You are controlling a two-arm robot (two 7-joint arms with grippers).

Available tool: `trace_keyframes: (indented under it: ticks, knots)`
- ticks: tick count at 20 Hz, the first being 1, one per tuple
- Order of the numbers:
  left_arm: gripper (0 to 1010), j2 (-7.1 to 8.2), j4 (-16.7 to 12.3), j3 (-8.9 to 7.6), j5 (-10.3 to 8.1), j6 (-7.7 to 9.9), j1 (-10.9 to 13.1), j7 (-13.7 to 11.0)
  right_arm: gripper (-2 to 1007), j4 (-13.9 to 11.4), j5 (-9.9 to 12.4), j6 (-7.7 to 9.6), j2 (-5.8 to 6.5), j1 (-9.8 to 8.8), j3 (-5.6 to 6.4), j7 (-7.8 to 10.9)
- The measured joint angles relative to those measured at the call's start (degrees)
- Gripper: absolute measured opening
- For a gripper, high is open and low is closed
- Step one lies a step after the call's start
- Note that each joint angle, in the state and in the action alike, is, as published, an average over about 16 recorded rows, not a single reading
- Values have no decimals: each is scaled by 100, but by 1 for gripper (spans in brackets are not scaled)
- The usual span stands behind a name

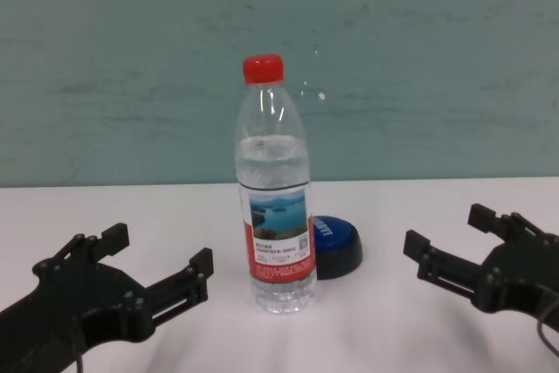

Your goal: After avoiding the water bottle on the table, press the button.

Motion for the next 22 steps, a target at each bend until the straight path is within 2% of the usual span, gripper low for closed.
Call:
trace_keyframes:
  ticks: [22]
  knots:
    - [1000, 0, 0, 0, 0, 0, 0, 0, 1004, -3, -24, -12, 0, -2, -6, -13]
